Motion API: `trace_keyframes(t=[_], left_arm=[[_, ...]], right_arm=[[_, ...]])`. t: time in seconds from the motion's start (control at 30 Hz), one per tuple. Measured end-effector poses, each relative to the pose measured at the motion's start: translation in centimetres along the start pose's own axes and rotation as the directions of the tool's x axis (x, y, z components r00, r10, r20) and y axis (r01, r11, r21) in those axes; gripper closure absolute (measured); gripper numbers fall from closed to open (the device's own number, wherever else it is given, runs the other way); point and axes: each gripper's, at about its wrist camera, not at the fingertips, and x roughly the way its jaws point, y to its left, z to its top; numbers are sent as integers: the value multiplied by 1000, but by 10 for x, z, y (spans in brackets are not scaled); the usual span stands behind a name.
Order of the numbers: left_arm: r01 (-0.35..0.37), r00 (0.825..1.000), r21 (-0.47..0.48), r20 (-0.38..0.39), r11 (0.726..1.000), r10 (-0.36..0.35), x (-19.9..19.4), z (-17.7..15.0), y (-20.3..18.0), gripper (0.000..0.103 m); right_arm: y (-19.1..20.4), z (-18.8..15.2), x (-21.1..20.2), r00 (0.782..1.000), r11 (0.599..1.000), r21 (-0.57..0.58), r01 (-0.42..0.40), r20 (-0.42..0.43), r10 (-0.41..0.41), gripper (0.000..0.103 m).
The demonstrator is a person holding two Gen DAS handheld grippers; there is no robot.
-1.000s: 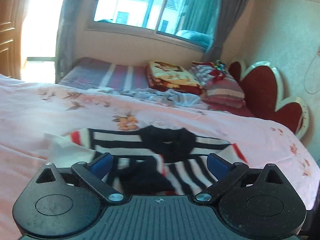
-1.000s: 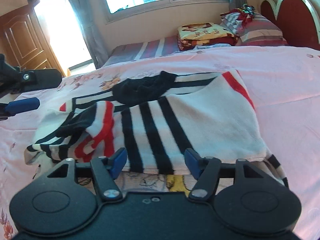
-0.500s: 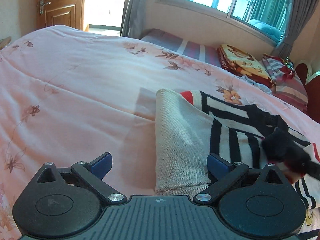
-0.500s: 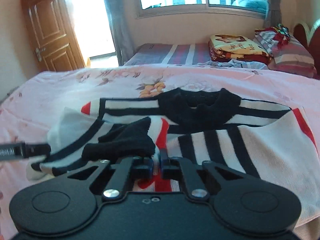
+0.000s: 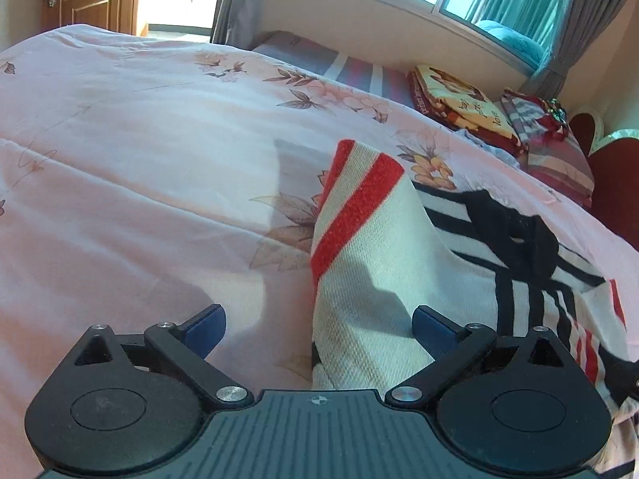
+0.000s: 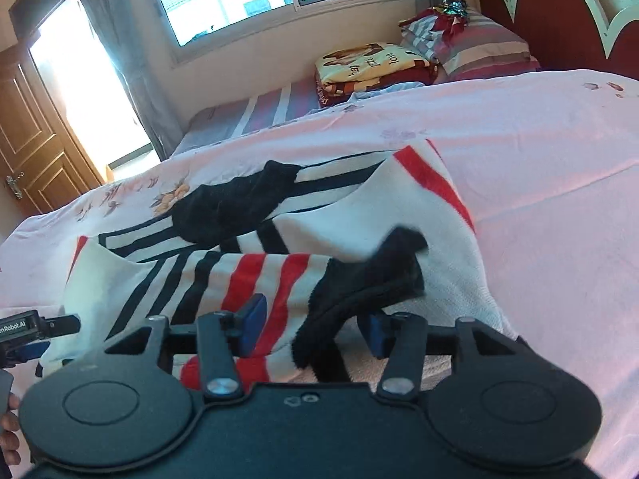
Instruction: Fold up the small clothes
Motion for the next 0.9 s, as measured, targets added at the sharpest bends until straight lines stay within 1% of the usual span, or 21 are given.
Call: trace_keyframes(t=[0.03, 0.07, 0.1, 0.13, 0.17, 0.23, 0.27, 0.33, 0.37, 0.4, 0.43, 0.47, 0.5, 0.53, 0.63, 0.67, 0.73, 0.77, 0.83, 0.87, 0.9], left_arm=[[-5, 1000, -14, -2, 1000, 5, 5, 5, 2, 4], [-5, 1000, -23, -7, 1000, 5, 11, 9, 3, 11], [-15, 1000, -24, -6, 1000, 14, 16, 12, 3, 18], [-31, 999, -19, 6, 999, 31, 19, 14, 1, 24], [-31, 999, -15, 18, 999, 32, 21, 16, 0, 33], [-38, 999, -12, 29, 999, 39, 25, 22, -2, 47], [-43, 998, -14, 34, 999, 43, 28, 24, -3, 48], [-58, 997, 0, 45, 998, 58, 33, 27, -5, 47], [-68, 997, 20, 49, 998, 67, 34, 27, -8, 47], [-75, 996, 33, 47, 997, 74, 33, 27, -10, 47], [-77, 996, 35, 44, 996, 76, 30, 28, -10, 47], [-78, 996, 29, 42, 997, 77, 24, 28, -8, 47], [-78, 996, 23, 53, 997, 76, 16, 28, -6, 47], [-74, 995, 28, 72, 997, 72, 5, 25, -5, 47], [-45, 994, 93, 103, 995, 36, -25, 13, -7, 47], [-26, 994, 110, 105, 994, 14, -35, 7, -9, 47], [-6, 995, 146, 104, 989, -9, -49, -7, -17, 47], [6, 996, 159, 92, 987, -20, -51, -14, -21, 47], [23, 998, 190, 59, 982, -34, -51, -31, -29, 47], [9, 998, 211, 53, 977, -20, -49, -38, -33, 47], [-29, 998, 238, 55, 971, 16, -44, -46, -34, 47]], right_arm=[[-3, 2, 3, 1000, 1000, 17, -1, -4, 1, 66], [-5, 2, 5, 1000, 999, 36, -4, -10, 4, 71], [-7, 3, 7, 1000, 999, 42, -3, -15, 3, 83], [-8, 2, 7, 1000, 999, 39, 7, -13, -6, 88], [-9, 2, 6, 1000, 999, 35, 12, -7, -12, 89], [-11, 4, 3, 1000, 1000, 14, 25, 13, -25, 94], [-11, 5, -2, 999, 1000, 2, 26, 36, -26, 95], [-11, 5, -8, 994, 997, -29, 68, 85, -65, 95], [-13, 4, 2, 995, 994, -49, 93, 40, -91, 95], [-18, 1, 12, 995, 995, -39, 92, -22, -93, 95], [-22, -3, 17, 995, 996, -22, 89, -38, -90, 94], [-20, -4, 13, 994, 994, -41, 104, -19, -104, 90], [-18, -4, 9, 993, 991, -56, 121, -3, -121, 78], [-19, -3, 1, 990, 988, -57, 143, 27, -141, 71], [-24, 3, -22, 981, 984, -52, 172, 104, -166, 69], [-25, 5, -28, 979, 984, -55, 168, 124, -160, 69], [-18, 8, -36, 982, 988, -84, 129, 148, -116, 69], [-11, 8, -35, 985, 988, -107, 112, 143, -96, 69], [6, 7, -24, 994, 984, -164, 67, 100, -51, 71], [13, 4, -18, 996, 982, -179, 51, 76, -38, 71], [17, 1, -12, 998, 981, -191, 43, 54, -34, 71]])
